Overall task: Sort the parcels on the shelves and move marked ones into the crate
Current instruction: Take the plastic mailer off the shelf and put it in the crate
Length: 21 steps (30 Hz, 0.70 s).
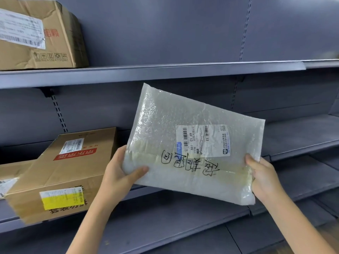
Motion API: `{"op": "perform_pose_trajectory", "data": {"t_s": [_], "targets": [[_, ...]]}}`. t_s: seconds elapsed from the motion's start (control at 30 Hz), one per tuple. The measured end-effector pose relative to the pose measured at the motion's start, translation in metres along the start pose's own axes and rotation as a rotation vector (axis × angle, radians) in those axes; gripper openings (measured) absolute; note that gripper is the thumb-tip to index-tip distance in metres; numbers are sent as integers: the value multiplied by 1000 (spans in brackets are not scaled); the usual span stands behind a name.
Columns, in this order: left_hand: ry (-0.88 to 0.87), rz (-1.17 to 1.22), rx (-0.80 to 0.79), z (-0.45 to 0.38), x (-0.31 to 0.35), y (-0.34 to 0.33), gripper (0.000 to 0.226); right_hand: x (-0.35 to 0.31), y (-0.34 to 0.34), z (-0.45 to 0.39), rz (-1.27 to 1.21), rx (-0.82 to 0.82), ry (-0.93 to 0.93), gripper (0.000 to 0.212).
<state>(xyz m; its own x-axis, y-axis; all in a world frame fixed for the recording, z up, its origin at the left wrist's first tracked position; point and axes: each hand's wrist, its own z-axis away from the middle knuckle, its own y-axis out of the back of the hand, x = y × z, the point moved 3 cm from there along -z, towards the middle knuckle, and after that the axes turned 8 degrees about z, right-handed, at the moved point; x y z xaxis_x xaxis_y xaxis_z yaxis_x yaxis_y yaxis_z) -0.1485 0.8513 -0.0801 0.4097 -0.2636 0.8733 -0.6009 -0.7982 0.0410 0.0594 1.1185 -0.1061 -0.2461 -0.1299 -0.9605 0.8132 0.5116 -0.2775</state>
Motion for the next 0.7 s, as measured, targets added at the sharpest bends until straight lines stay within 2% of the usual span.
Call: {"op": "perform_pose_trajectory", "data": {"t_s": [0.13, 0.2, 0.27, 0.33, 0.47, 0.57, 0.6, 0.63, 0.7], "targets": [[-15, 133, 45, -1, 0, 4, 49, 7, 3, -1, 76, -19, 14, 18], [-19, 148, 54, 0, 1, 9, 49, 2, 8, -5, 161, 58, 103, 30], [-11, 143, 73, 0, 5, 18, 50, -13, 18, -9, 397, 182, 228, 49], [-13, 108, 71, -1, 12, 28, 49, -32, 19, -6, 675, 199, 345, 61], [-74, -38, 21, -2, 37, 33, 50, -52, -15, 8, 915, -98, 484, 93], [-134, -89, -36, 1, 60, 32, 44, -49, -52, 16, 985, -382, 467, 112], [-146, -90, -49, 2, 66, 33, 43, -47, -61, 19, 976, -451, 447, 108], [-155, -94, -44, 3, 71, 35, 43, -44, -67, 20, 936, -514, 429, 94], [-174, -114, 26, 6, 75, 42, 44, -32, -73, 25, 771, -613, 383, 55]]}}
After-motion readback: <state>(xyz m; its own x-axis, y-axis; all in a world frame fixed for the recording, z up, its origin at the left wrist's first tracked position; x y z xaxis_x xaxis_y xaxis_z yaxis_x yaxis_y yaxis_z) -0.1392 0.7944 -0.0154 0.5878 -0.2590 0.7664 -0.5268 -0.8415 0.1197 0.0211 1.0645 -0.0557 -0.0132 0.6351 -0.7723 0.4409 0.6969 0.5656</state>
